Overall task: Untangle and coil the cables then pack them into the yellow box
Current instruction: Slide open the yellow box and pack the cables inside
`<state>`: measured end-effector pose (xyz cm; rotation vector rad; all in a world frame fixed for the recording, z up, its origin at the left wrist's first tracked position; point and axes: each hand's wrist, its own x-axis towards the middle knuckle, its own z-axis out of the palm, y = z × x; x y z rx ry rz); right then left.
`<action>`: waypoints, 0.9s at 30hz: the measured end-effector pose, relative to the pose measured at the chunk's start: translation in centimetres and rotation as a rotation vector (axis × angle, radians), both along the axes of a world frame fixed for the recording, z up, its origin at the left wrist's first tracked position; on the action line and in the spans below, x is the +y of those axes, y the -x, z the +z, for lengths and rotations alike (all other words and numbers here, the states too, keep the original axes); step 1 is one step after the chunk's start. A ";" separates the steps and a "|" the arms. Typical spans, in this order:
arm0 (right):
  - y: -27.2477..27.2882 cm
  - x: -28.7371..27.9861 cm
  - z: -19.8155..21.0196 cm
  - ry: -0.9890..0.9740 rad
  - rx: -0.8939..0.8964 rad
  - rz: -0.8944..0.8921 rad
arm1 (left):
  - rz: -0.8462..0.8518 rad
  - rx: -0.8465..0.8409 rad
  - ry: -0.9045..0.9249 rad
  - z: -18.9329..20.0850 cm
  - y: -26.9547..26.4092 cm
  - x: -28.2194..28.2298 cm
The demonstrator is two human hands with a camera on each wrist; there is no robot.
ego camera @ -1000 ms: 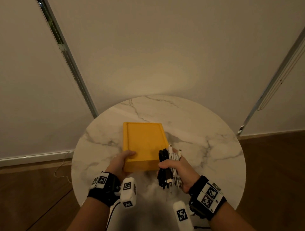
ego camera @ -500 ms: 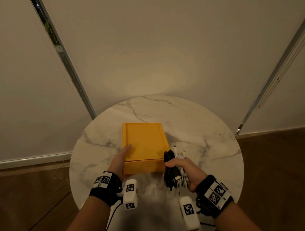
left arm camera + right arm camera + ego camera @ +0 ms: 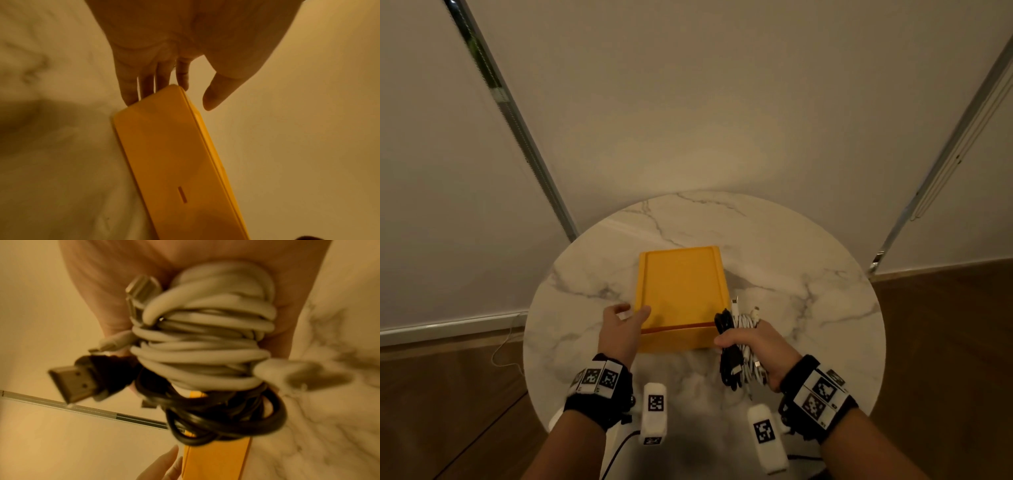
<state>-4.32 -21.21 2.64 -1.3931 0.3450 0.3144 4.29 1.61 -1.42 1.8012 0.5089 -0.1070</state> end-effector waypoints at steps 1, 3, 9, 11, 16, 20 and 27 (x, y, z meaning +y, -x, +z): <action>-0.1 0.0 -0.1 0.012 -0.007 -0.009 | -0.004 -0.024 -0.029 -0.2 0.1 0.3; -0.1 -0.2 -0.3 0.020 -0.030 -0.040 | 0.002 -0.057 -0.133 -0.7 0.4 1.0; -0.2 -0.8 -0.7 0.061 -0.108 -0.147 | 0.032 -0.094 -0.272 -1.0 1.7 2.1; -0.1 -0.7 -1.0 0.074 -0.117 -0.138 | 0.034 -0.093 -0.310 -0.4 2.0 2.1; 0.3 -0.4 -1.0 0.101 -0.111 -0.108 | -0.012 -0.118 -0.372 1.1 3.0 1.8; 0.3 0.0 -0.8 0.126 -0.107 -0.056 | -0.025 -0.124 -0.357 1.3 3.5 1.5; 0.3 1.1 -0.5 0.247 -0.111 0.030 | -0.064 -0.159 -0.341 1.4 3.1 1.4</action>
